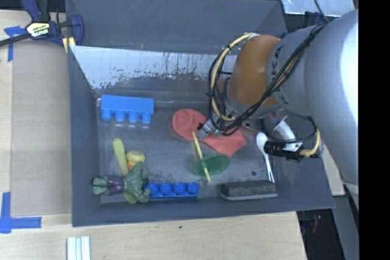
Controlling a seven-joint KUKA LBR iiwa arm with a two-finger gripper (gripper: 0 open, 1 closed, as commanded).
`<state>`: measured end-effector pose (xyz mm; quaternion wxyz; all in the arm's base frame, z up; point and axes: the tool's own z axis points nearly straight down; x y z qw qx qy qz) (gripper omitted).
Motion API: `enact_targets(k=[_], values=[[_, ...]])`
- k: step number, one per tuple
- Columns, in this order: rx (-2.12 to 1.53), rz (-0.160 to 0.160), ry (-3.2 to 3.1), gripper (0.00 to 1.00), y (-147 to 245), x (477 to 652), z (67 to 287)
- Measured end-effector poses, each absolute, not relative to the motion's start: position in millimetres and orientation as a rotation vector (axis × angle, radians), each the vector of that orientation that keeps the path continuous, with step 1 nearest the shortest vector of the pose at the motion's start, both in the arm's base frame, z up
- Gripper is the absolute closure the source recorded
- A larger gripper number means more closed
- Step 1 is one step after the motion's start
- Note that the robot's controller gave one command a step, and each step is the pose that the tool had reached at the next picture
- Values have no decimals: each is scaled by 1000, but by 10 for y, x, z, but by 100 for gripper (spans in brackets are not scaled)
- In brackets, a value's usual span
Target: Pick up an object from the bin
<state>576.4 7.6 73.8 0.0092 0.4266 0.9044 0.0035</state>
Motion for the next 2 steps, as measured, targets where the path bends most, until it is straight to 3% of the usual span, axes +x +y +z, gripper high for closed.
enact_targets(k=[2], values=[[1332,11,2825,100,77,5764,738]])
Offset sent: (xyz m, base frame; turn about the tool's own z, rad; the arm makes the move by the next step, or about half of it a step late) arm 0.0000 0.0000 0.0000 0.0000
